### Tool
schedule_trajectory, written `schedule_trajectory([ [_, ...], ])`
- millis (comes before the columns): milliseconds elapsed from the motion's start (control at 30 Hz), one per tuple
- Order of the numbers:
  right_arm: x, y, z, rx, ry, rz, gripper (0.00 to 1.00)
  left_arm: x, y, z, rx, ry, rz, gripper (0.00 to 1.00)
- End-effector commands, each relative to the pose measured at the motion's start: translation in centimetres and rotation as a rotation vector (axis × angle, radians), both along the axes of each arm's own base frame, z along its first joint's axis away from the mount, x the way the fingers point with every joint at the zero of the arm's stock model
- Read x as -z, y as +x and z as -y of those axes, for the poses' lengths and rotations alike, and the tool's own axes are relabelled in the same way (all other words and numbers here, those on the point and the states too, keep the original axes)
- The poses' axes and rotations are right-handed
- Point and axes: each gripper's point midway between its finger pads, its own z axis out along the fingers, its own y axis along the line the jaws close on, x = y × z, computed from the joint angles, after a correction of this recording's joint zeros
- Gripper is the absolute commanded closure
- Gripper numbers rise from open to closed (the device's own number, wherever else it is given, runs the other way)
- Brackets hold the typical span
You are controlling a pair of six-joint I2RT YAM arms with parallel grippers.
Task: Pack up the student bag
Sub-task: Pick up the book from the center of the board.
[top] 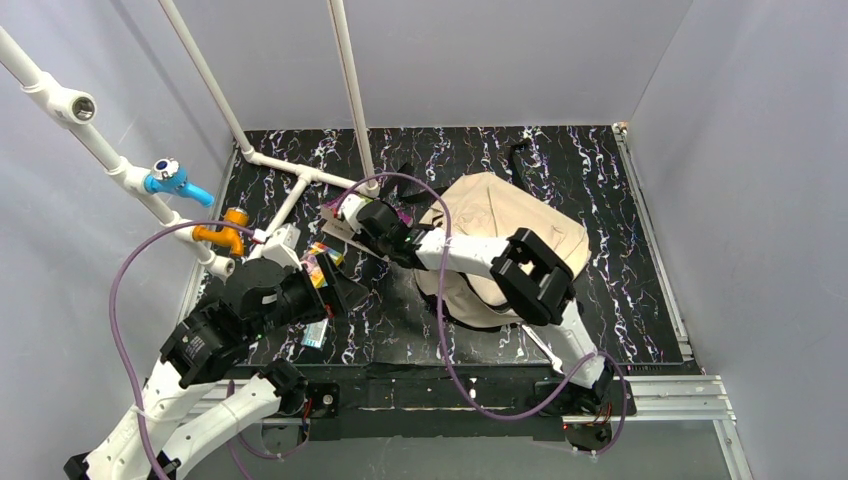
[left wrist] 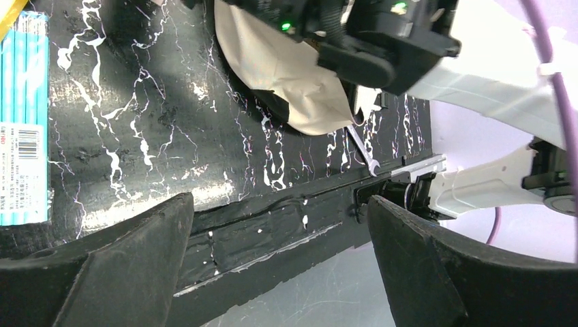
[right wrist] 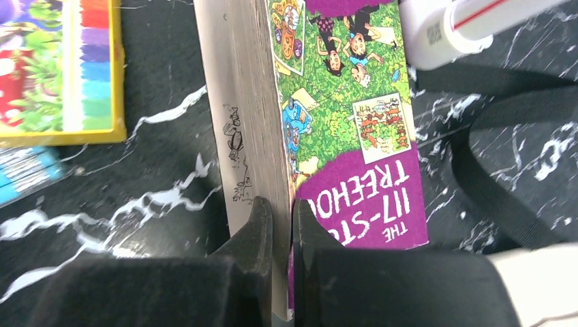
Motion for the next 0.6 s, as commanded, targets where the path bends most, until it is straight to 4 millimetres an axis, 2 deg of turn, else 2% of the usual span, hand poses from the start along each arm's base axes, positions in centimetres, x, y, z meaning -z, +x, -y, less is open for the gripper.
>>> schedule_trajectory([
  [0, -3.2, -3.8, 0.4, 0.044, 0.171, -0.249, 0.99, 0.9, 0.3, -0.2, -0.033, 0.013, -0.029, 0.02],
  [100, -4.9, -4.2, 0.5, 0.116, 0.27, -0.428, 0.99, 1.5, 0.4, -0.2, -0.058, 0.007, -0.055, 0.02],
  [233, -6.2, -4.6, 1.0, 0.179, 0.397, -0.655, 0.99, 2.8, 0.7, -0.2, -0.103, 0.002, -0.099, 0.02],
  [367, -8.8, -4.8, 0.8, 0.199, 0.51, -0.756, 0.99, 4.5, 1.1, -0.4, -0.173, 0.002, -0.161, 0.02],
  [567, -12.8, -3.6, 2.8, 0.274, 0.653, -0.857, 0.99, 5.8, 1.4, -0.2, -0.232, -0.019, -0.209, 0.02],
])
